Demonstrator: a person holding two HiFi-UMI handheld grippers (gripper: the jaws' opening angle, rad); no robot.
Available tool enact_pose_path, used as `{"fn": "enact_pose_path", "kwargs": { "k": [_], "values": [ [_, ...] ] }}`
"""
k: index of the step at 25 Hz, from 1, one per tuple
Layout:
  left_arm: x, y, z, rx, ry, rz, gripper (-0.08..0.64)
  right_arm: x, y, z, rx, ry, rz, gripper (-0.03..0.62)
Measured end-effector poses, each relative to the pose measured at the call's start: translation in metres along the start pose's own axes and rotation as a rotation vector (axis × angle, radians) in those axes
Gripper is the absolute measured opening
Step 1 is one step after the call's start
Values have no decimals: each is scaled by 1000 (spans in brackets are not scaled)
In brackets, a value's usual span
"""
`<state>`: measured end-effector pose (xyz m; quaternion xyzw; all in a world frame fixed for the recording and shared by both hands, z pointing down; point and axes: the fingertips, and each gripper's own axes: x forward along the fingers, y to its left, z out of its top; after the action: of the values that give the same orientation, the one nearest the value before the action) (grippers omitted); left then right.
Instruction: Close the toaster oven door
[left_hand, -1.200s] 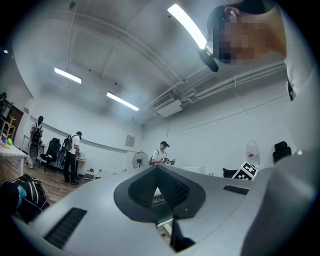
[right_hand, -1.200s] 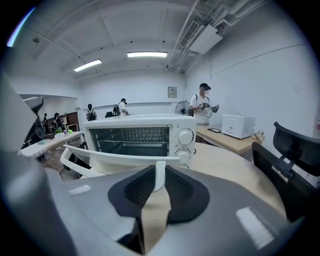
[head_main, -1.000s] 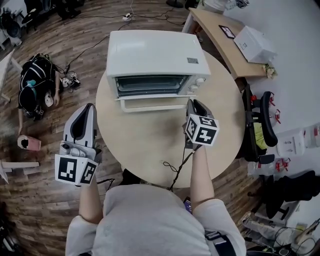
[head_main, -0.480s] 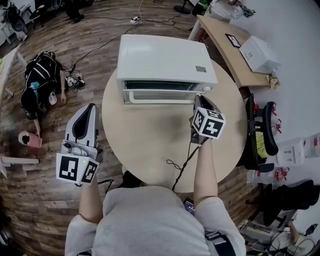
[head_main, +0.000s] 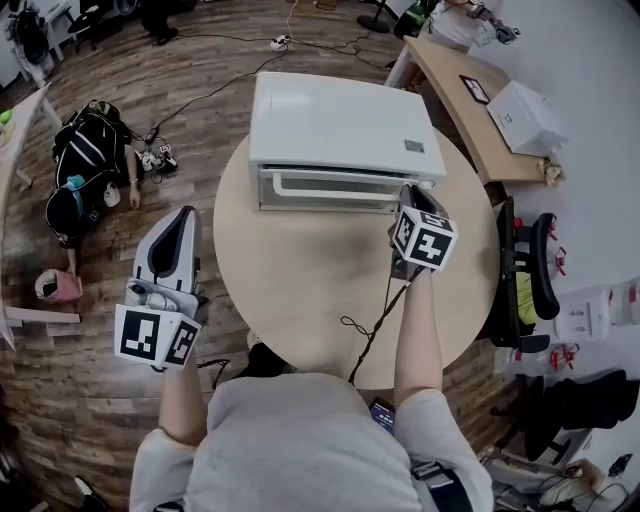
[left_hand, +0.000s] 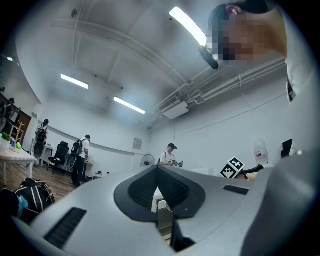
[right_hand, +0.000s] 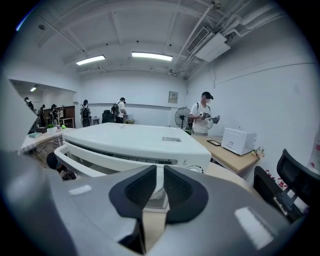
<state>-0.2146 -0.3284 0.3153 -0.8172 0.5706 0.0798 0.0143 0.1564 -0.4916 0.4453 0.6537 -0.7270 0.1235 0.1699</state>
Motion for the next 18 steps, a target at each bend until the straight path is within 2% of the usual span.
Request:
{"fn": "enact_pose_path", "kwargs": {
  "k": [3,5,9,13,18],
  "values": [
    [-3,7,1,1,0,10,6,5,4,5,-23,-7,-6,42],
    [-6,12,1,3,0,19,6,8,7,7,-24,-13,-5,10],
    [-11,20,3,6,-2,35,6,10,4,8,48,-25,0,9],
    [-17,30,1,-5,-5,50,6,11,8,8,12,-20,-15,9],
    [-16,26,2,-10,-11,28,6,5,14,8,65,-68,33,9]
  ]
}}
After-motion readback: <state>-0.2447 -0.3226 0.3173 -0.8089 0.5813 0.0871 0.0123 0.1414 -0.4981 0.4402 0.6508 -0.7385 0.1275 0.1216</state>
